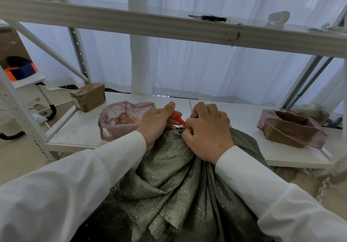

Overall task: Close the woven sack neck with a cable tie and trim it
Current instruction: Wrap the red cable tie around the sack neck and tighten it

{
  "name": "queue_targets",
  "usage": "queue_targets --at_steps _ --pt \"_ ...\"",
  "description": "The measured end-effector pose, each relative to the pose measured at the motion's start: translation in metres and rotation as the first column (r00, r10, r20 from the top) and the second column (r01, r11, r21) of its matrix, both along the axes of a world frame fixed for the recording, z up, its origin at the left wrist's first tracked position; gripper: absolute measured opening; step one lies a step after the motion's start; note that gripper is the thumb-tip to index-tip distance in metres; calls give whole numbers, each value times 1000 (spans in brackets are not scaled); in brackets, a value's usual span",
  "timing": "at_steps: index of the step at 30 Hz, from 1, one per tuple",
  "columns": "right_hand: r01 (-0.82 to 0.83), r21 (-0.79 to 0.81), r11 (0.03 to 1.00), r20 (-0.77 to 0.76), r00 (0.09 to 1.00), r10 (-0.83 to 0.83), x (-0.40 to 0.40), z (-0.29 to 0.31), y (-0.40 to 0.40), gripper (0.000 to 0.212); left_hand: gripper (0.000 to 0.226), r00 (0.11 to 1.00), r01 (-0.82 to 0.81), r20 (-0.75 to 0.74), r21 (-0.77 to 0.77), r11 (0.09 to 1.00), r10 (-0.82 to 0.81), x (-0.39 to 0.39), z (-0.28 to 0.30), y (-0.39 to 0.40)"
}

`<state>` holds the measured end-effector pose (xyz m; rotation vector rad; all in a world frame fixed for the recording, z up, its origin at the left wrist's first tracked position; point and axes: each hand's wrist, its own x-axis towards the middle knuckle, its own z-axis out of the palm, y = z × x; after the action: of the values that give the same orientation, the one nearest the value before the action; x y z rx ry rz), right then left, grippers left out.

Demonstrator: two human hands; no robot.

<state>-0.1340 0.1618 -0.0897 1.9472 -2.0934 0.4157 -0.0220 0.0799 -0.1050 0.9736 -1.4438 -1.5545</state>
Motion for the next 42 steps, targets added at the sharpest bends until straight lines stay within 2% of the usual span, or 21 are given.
queue_targets --at_steps 3,13,21,28,36,42 --pt "-5 31 1000 1 1000 5 -1 0 -1 22 39 1000 -6 -15 -4 1000 6 0 0 1" --pt "-5 -1 1000 -21 1000 5 -1 -1 -2 44 36 999 -30 20 -45 999 31 0 2 0" --pt "4 103 995 -21 1000 -2 3 5 0 48 33 999 -44 28 -70 997 46 1 2 1" --pt "12 101 995 1 1000 -12 2 5 -1 48 31 996 -79 29 -73 994 81 0 0 -1" --pt "3 99 995 9 1000 -4 3 6 0 48 26 990 -74 102 -217 973 98 1 1 -1" --pt "-11 112 994 2 1000 11 3 7 0 46 35 985 -79 127 -272 959 117 2 2 1"
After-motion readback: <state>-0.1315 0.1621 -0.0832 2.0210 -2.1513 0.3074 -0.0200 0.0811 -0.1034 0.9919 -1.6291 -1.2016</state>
